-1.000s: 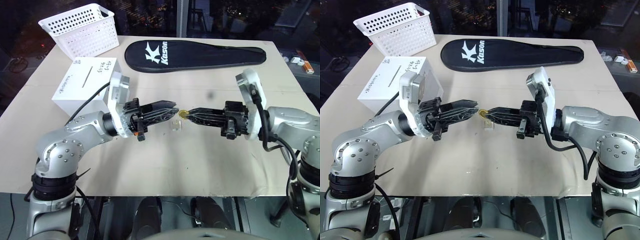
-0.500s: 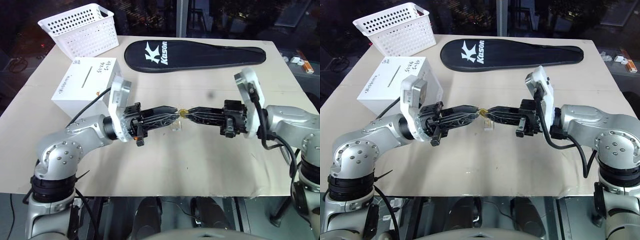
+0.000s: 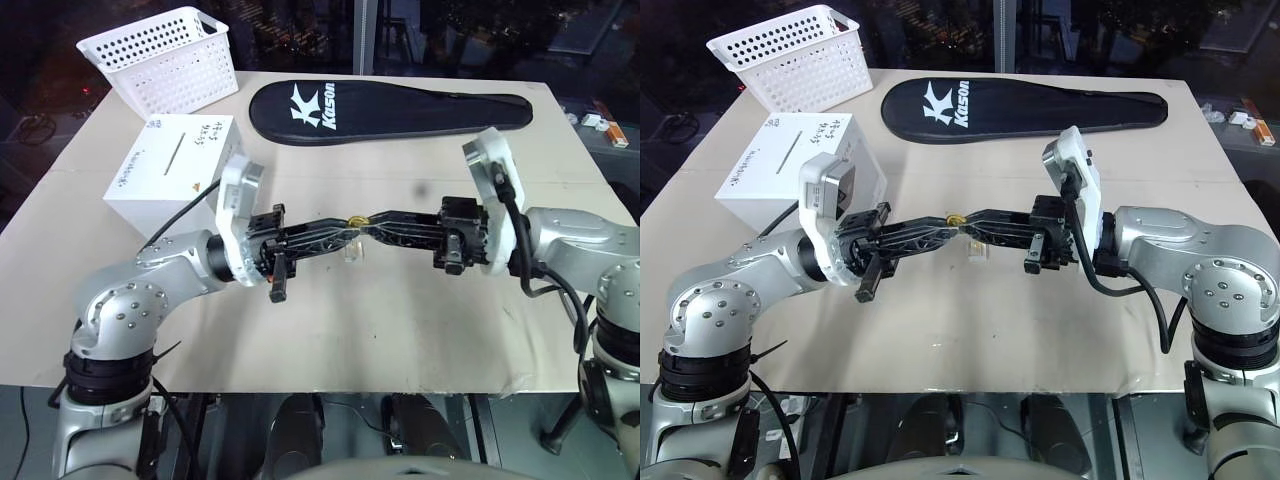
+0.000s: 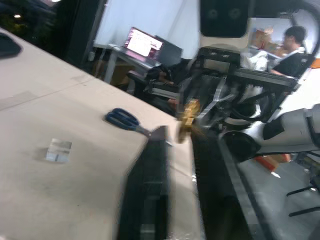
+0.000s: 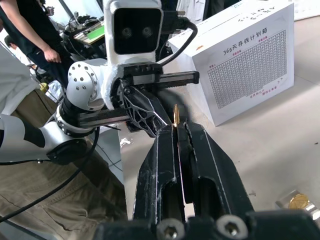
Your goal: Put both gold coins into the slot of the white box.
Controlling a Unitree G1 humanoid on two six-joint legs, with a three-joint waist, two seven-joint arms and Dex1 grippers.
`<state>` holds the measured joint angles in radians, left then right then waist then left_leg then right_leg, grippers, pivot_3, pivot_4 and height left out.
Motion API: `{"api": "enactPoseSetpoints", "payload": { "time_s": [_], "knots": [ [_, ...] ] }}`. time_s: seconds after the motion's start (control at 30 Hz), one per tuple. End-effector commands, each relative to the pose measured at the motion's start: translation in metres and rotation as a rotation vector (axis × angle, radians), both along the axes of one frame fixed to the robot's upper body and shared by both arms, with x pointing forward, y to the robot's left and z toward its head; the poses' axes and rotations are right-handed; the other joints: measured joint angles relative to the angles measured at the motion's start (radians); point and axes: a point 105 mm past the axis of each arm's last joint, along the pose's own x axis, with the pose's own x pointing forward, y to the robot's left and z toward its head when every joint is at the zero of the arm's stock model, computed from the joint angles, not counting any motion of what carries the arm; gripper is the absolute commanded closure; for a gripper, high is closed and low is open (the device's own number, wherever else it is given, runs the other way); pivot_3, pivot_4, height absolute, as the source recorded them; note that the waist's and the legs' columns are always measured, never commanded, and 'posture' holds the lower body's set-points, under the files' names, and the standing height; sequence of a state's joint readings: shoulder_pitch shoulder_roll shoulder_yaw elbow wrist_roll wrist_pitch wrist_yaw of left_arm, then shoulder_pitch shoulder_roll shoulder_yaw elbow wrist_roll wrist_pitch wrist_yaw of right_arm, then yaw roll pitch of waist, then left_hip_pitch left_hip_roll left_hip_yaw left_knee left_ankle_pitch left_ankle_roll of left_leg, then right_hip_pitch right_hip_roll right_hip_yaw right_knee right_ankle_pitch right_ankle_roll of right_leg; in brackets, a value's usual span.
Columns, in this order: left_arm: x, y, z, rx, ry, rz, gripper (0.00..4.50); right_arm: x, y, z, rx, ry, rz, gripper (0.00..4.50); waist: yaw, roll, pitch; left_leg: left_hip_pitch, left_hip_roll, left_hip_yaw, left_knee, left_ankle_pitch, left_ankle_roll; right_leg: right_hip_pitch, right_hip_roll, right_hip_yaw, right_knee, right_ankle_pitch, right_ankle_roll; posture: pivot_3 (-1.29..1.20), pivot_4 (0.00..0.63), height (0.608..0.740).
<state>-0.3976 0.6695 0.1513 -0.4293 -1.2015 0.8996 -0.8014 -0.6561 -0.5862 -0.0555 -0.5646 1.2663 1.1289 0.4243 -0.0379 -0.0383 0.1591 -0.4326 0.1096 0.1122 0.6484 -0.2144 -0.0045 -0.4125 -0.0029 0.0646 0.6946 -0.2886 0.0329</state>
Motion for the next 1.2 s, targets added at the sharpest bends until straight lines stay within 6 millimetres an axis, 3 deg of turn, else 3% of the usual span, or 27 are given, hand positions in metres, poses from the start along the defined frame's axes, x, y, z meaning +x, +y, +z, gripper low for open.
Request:
{"api": "enactPoseSetpoints", "payload": {
  "time_s": [0.03,0.27,0.43,0.47,0.63,0.73,0.83,0.97,1.03,1.2],
  "knots": [
    [-0.005,-0.001,0.007,-0.021,-0.038,-0.014,4.39,-0.011,0.006,0.005,0.025,-0.013,0.061,4.50,0.000,0.000,0.000,0.000,0.000,0.000,0.000,0.000,0.000,0.000,0.000,0.000,0.000,0.000,0.000,0.00,0.150,0.740],
    [-0.002,0.004,0.014,-0.052,-0.043,0.015,4.39,-0.010,0.005,0.002,0.051,-0.014,0.052,4.50,0.000,0.000,0.000,0.000,0.000,0.000,0.000,0.000,0.000,0.000,0.000,0.000,0.000,0.000,0.000,0.00,0.150,0.740],
    [0.005,0.015,0.022,-0.084,-0.033,0.091,4.50,0.001,-0.004,0.006,0.076,-0.042,-0.010,2.74,0.000,0.000,0.000,0.000,0.000,-0.001,0.000,0.000,0.000,0.000,0.000,0.000,0.000,0.000,0.000,0.00,0.150,0.740],
    [0.006,0.018,0.024,-0.089,-0.032,0.113,4.50,0.002,-0.006,0.007,0.068,-0.060,-0.025,2.18,0.000,0.000,0.000,0.000,0.000,-0.001,0.000,0.000,0.000,0.000,0.000,0.000,0.000,0.000,0.000,0.00,0.150,0.740],
    [0.020,0.053,0.039,-0.082,-0.077,0.352,4.50,0.018,-0.014,0.016,-0.007,-0.261,-0.158,0.03,-0.001,0.000,0.000,0.000,0.000,-0.001,0.000,0.000,0.000,0.000,0.000,0.000,0.000,0.000,0.000,0.00,0.150,0.740],
    [0.034,0.081,0.058,-0.111,-0.107,0.566,4.50,0.020,-0.015,0.030,0.003,-0.349,-0.162,0.03,-0.001,0.000,0.000,0.000,0.000,-0.001,0.000,0.000,0.000,0.000,0.000,0.000,0.000,0.000,0.000,0.00,0.150,0.740],
    [0.054,0.123,0.077,-0.062,-0.137,0.875,4.50,0.021,-0.011,0.044,-0.036,-0.485,-0.145,0.03,0.000,0.000,0.001,0.000,0.000,-0.001,0.000,0.000,0.000,0.000,0.000,0.000,0.000,0.000,0.000,0.00,0.150,0.740],
    [0.056,0.162,0.090,0.052,0.010,0.973,4.50,0.025,-0.010,0.060,-0.007,-0.541,-0.124,0.03,0.000,-0.003,0.003,0.000,0.000,0.000,-0.001,0.000,0.000,-0.001,0.000,-0.001,0.000,0.000,0.000,0.00,0.150,0.740],
    [0.060,0.182,0.086,0.132,0.127,1.040,4.50,0.028,-0.008,0.061,-0.004,-0.564,-0.109,0.03,0.000,-0.003,0.003,0.000,0.000,0.002,-0.001,0.000,-0.001,-0.001,0.000,0.000,0.000,0.000,0.000,0.00,0.150,0.740],
    [0.072,0.201,0.076,0.176,0.258,1.118,4.50,0.030,-0.001,0.056,-0.012,-0.587,-0.104,0.03,0.008,-0.002,0.004,0.000,0.000,0.004,-0.002,0.001,-0.002,-0.001,-0.001,-0.002,-0.001,0.000,0.000,0.00,0.150,0.740]
  ]
}}
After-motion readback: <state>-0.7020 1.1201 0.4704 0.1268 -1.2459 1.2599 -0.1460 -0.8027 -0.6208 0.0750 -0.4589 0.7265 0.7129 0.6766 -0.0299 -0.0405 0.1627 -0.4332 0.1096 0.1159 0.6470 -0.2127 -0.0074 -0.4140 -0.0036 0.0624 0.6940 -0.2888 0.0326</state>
